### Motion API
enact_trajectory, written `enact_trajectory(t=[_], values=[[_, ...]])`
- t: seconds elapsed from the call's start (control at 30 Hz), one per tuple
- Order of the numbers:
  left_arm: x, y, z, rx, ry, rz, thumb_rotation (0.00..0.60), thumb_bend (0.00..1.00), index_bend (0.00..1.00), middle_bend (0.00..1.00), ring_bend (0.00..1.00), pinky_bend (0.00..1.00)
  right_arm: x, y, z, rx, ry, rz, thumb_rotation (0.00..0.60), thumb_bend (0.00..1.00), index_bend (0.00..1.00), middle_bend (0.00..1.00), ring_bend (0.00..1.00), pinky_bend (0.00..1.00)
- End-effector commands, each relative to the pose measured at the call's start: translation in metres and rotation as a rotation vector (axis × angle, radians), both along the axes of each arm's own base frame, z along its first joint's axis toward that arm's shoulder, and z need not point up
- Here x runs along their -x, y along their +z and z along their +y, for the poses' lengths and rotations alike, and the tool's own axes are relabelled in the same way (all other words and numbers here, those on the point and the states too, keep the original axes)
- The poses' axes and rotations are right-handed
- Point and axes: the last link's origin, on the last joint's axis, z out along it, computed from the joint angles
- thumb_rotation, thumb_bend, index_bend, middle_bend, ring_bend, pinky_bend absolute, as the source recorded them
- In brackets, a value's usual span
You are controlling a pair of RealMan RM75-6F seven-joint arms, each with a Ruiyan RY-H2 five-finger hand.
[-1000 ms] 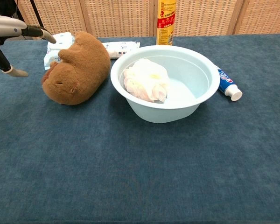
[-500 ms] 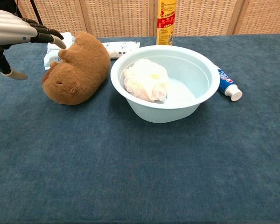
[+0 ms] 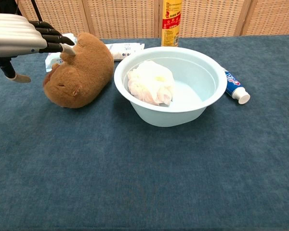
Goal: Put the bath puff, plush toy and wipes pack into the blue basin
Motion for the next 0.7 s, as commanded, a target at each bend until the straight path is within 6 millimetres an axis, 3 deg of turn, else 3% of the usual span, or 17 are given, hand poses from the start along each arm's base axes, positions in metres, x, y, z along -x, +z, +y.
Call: enact_trajectory(t=[0.03,0.7], values=[[0.006,-0.013,0.003,0.015,-0.006,0.028,0.600,0.24,0.00,0.00,0.00,0.02,0.000,0.000,0.000,-0.002,-0.001,0.000,0.600,0.13,0.00,0.00,0.00,0.04],[0.023,-0.068,0.032,-0.048,-0.075,0.065,0.600,0.27,0.01,0.00,0.00,0.03,0.000,0.000,0.000,0.004,0.001,-0.012,0.600,0.13,0.00,0.00,0.00,0.03]])
